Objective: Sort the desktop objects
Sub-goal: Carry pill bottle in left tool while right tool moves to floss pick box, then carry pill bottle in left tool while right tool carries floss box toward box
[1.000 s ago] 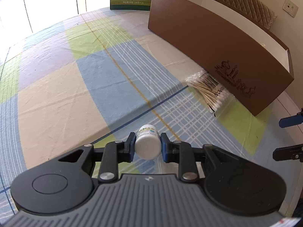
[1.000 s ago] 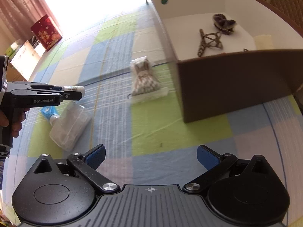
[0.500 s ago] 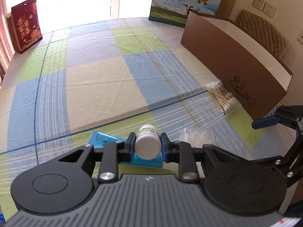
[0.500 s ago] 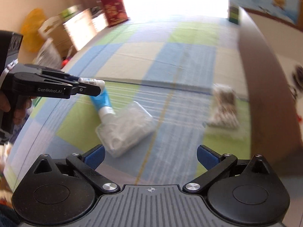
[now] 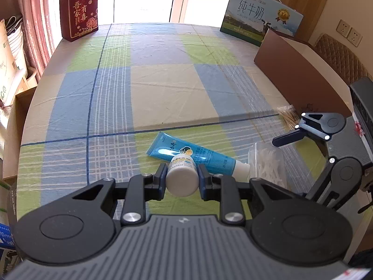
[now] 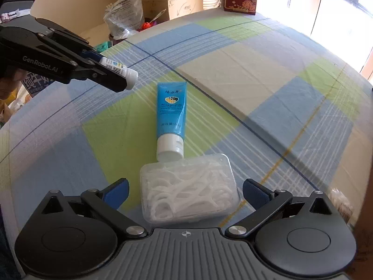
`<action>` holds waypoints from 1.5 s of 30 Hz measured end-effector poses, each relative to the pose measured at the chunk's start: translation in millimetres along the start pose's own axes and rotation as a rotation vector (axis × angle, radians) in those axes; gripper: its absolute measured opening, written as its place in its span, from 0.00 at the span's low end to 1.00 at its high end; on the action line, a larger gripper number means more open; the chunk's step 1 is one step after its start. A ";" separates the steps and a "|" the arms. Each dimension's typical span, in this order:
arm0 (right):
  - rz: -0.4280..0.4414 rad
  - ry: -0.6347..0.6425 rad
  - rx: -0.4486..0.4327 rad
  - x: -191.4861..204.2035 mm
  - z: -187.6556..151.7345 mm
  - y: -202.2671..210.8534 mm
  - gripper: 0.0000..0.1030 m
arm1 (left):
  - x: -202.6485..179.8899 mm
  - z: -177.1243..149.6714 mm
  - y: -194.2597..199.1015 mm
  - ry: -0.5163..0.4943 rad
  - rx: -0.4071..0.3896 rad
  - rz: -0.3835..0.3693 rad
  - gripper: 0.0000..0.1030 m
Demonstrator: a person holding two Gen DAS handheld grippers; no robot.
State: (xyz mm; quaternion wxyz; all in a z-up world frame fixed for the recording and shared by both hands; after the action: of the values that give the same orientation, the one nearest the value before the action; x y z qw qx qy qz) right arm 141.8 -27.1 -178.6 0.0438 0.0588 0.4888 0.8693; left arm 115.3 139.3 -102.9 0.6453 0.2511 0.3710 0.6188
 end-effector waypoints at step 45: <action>-0.243 -0.473 -0.240 -65.3 -118.5 240.1 0.82 | -239.8 41.6 9.7 -0.337 -0.108 -0.289 0.22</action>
State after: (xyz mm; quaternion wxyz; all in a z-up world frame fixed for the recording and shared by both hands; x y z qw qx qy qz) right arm 184.7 -260.3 -38.2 0.2669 0.1955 0.3620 0.8715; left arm 152.0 -90.2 -30.1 0.7927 0.2602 0.2562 0.4881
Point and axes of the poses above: each gripper's, at about its wrist camera, not at the fingertips, and y roughly against the way its jaws point, x to its left, z to its top, the point moved 4 cm from there along -y, roughly the way its jaws point
